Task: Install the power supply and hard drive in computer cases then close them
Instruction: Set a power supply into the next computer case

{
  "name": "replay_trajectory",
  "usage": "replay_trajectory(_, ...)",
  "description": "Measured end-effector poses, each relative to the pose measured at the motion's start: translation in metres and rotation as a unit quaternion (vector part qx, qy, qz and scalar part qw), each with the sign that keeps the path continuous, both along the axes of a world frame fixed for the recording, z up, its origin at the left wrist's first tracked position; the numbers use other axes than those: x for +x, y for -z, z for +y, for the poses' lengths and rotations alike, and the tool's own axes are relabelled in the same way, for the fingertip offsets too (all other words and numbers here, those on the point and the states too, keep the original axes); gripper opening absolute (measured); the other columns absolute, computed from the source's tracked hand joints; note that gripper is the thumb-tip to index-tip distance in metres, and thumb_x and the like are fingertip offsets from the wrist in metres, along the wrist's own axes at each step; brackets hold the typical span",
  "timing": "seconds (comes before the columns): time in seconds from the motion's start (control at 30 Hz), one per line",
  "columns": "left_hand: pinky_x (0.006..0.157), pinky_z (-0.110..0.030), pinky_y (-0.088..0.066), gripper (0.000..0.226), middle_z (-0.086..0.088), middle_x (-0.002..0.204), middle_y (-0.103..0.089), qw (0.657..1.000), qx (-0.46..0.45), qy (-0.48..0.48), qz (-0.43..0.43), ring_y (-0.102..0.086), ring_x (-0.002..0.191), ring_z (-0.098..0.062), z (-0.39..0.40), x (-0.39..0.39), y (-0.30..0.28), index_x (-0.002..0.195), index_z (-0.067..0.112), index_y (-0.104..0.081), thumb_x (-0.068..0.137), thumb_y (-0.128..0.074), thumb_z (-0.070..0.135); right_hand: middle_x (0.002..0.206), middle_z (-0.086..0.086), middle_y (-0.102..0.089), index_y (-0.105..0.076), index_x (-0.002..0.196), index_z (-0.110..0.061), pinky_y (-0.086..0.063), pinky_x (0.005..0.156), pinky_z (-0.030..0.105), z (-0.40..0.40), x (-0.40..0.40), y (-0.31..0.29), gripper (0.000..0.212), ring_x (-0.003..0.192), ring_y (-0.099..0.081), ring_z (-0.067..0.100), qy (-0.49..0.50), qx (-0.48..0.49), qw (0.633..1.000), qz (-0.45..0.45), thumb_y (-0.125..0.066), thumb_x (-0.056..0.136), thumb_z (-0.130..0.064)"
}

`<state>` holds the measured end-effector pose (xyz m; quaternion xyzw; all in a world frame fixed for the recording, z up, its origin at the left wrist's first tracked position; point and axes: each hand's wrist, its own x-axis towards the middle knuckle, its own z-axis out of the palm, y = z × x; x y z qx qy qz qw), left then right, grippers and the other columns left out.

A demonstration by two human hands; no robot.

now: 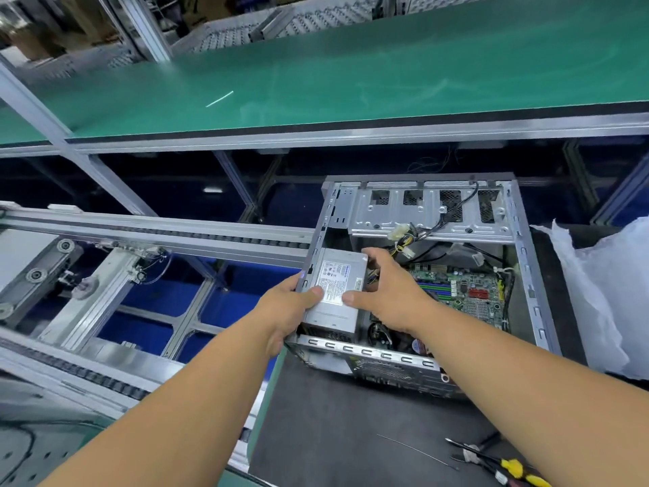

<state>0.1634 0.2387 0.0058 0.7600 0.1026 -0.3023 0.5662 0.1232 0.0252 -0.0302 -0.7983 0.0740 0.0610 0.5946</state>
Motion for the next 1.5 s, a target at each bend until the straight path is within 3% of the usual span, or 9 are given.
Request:
replay_trajectory(0.27, 0.100, -0.050, -0.054, 0.047, 0.008, 0.117, -0.076, 1.000, -0.024, 0.008, 0.013, -0.074, 0.106, -0.020, 0.001, -0.009, 0.004, 0.146, 0.043, -0.048, 0.101, -0.061, 0.042, 0.155, -0.026, -0.010, -0.020, 0.159, -0.049, -0.018, 0.122, 0.039, 0.004, -0.008, -0.002, 0.110, 0.135, -0.007, -0.006, -0.072, -0.130, 0.988, -0.051, -0.085, 0.070, -0.058)
replay_trajectory(0.43, 0.102, -0.044, -0.054, 0.041, 0.012, 0.117, -0.075, 0.999, 0.008, 0.012, -0.051, -0.072, 0.108, -0.015, -0.001, -0.016, 0.006, 0.143, 0.041, -0.052, 0.103, -0.050, 0.049, 0.161, -0.034, 0.018, -0.007, 0.163, -0.041, -0.004, 0.118, 0.033, 0.009, -0.004, -0.006, 0.141, 0.148, 0.018, -0.006, -0.156, -0.210, 0.964, -0.039, -0.080, 0.050, -0.082)
replay_trajectory(0.67, 0.092, -0.038, -0.053, 0.051, 0.009, 0.088, -0.078, 0.996, 0.062, -0.054, -0.046, -0.070, 0.095, -0.019, -0.005, -0.020, 0.005, 0.088, 0.039, -0.076, 0.098, -0.030, 0.061, 0.162, -0.018, -0.008, -0.028, 0.161, -0.035, -0.009, 0.117, 0.026, 0.015, -0.004, -0.014, 0.126, 0.150, -0.005, 0.004, -0.117, -0.248, 0.959, -0.078, -0.085, 0.053, -0.067)
replay_trajectory(0.87, 0.083, -0.038, -0.052, 0.046, 0.000, 0.095, -0.076, 0.992, 0.053, -0.076, -0.084, -0.065, 0.086, -0.019, -0.006, -0.020, 0.012, 0.088, 0.029, -0.070, 0.099, -0.031, 0.051, 0.161, -0.013, -0.013, -0.034, 0.158, -0.038, -0.009, 0.118, 0.029, 0.015, -0.005, -0.015, 0.121, 0.146, -0.010, 0.007, -0.110, -0.270, 0.951, -0.108, -0.081, 0.052, -0.071)
replay_trajectory(1.1, 0.080, -0.041, -0.060, 0.024, 0.003, 0.102, -0.079, 0.998, -0.031, -0.024, -0.055, -0.076, 0.094, -0.020, 0.000, -0.016, 0.016, 0.117, 0.030, -0.067, 0.096, -0.062, 0.038, 0.159, -0.027, -0.006, -0.033, 0.157, -0.046, -0.008, 0.118, 0.029, 0.006, -0.002, -0.010, 0.118, 0.146, -0.002, -0.004, -0.142, -0.226, 0.961, -0.070, -0.083, 0.054, -0.075)
replay_trajectory(1.2, 0.089, -0.048, -0.061, 0.025, 0.000, 0.107, -0.078, 0.998, -0.054, -0.010, -0.041, -0.076, 0.097, -0.023, 0.002, -0.015, 0.016, 0.122, 0.028, -0.065, 0.098, -0.064, 0.036, 0.162, -0.026, -0.008, -0.041, 0.152, -0.050, -0.012, 0.124, 0.038, 0.000, -0.002, -0.005, 0.086, 0.150, -0.003, 0.000, -0.123, -0.169, 0.975, -0.073, -0.079, 0.076, -0.061)
replay_trajectory(1.3, 0.094, -0.048, -0.059, 0.025, 0.002, 0.109, -0.078, 0.998, -0.043, 0.004, -0.046, -0.075, 0.100, -0.022, 0.001, -0.013, 0.016, 0.124, 0.027, -0.063, 0.101, -0.061, 0.036, 0.158, -0.015, -0.023, -0.038, 0.154, -0.047, -0.023, 0.124, 0.042, -0.005, 0.002, -0.002, 0.072, 0.148, -0.023, 0.013, -0.047, -0.132, 0.987, -0.082, -0.073, 0.092, -0.039)
replay_trajectory(1.4, 0.093, -0.048, -0.059, 0.021, 0.003, 0.107, -0.078, 0.998, -0.032, 0.009, -0.054, -0.076, 0.099, -0.021, 0.000, -0.012, 0.017, 0.121, 0.028, -0.064, 0.102, -0.059, 0.036, 0.146, -0.013, -0.039, -0.026, 0.159, -0.038, -0.033, 0.112, 0.031, -0.003, 0.005, -0.003, 0.089, 0.133, -0.039, 0.008, -0.022, -0.095, 0.994, -0.039, -0.079, 0.087, -0.045)
replay_trajectory(1.5, 0.094, -0.048, -0.059, 0.021, 0.003, 0.108, -0.078, 0.998, -0.034, 0.016, -0.056, -0.076, 0.099, -0.020, 0.002, -0.013, 0.018, 0.121, 0.028, -0.064, 0.102, -0.058, 0.036, 0.138, 0.000, -0.055, -0.038, 0.151, -0.027, -0.047, 0.106, 0.043, -0.003, 0.009, -0.004, 0.081, 0.126, -0.052, 0.021, -0.029, -0.122, 0.992, -0.010, -0.079, 0.085, -0.049)
